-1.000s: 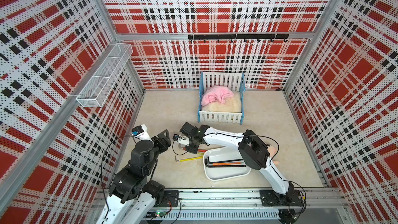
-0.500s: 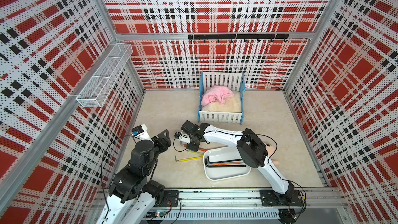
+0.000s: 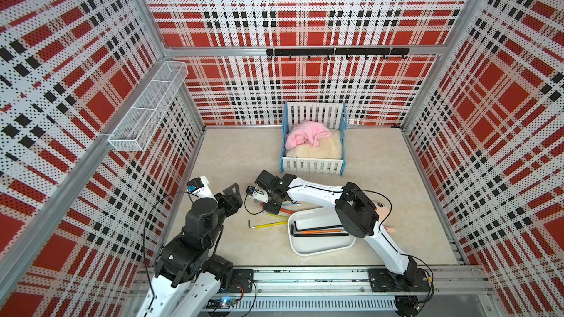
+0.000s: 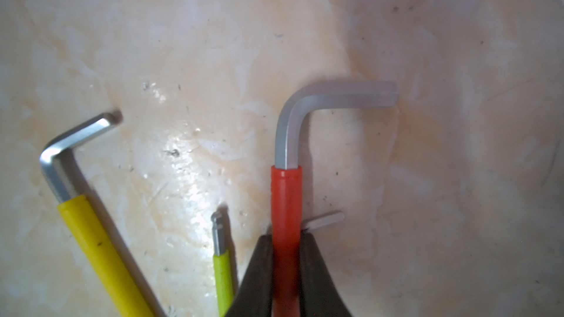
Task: Put the hex key on the desktop into the storage box
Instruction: Pick up the Allen key from the center of the board.
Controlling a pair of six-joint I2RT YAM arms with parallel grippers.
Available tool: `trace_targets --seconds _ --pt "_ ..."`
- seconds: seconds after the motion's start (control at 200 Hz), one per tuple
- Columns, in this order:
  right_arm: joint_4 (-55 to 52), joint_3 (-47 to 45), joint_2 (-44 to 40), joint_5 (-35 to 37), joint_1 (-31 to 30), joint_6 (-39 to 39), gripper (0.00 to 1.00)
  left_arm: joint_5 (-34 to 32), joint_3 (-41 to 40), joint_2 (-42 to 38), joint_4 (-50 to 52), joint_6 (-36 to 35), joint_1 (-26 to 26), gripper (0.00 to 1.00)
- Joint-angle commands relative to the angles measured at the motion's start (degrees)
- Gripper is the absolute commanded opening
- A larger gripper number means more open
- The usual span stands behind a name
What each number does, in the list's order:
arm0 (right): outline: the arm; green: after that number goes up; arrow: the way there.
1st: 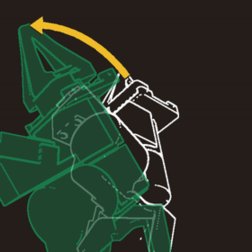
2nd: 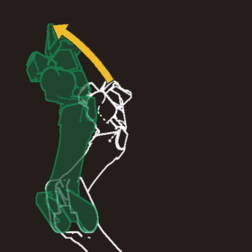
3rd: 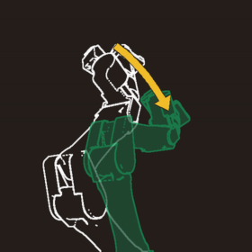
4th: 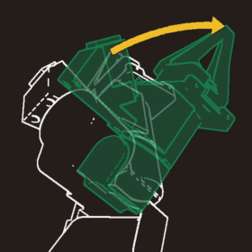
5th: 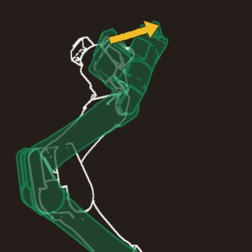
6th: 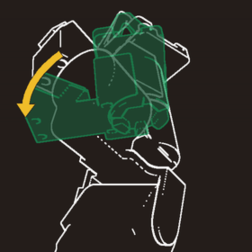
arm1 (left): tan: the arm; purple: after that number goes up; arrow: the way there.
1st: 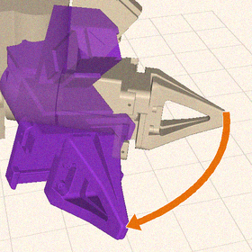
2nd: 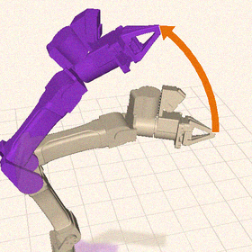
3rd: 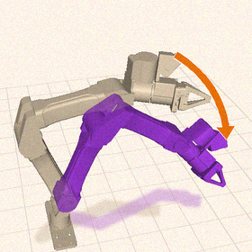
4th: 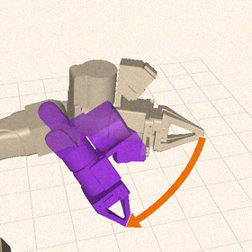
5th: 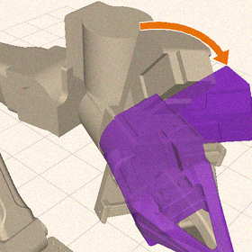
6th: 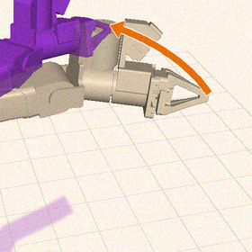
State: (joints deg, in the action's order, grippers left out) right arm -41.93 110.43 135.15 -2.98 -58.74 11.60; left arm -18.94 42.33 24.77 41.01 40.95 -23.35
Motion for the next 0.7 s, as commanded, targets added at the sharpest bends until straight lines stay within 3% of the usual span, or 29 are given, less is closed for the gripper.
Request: trace_targets --seconds 0.0,0.696 --pt "-0.57 0.89 0.95 1.29 0.25 0.8 0.0 -0.75 0.72 0.38 0.1 0.01 -0.35 0.76" --pt "-2.8 8.28 -2.08 7.06 0.48 0.39 0.0 -0.5 0.65 0.53 -0.15 -0.17 0.15 0.76"
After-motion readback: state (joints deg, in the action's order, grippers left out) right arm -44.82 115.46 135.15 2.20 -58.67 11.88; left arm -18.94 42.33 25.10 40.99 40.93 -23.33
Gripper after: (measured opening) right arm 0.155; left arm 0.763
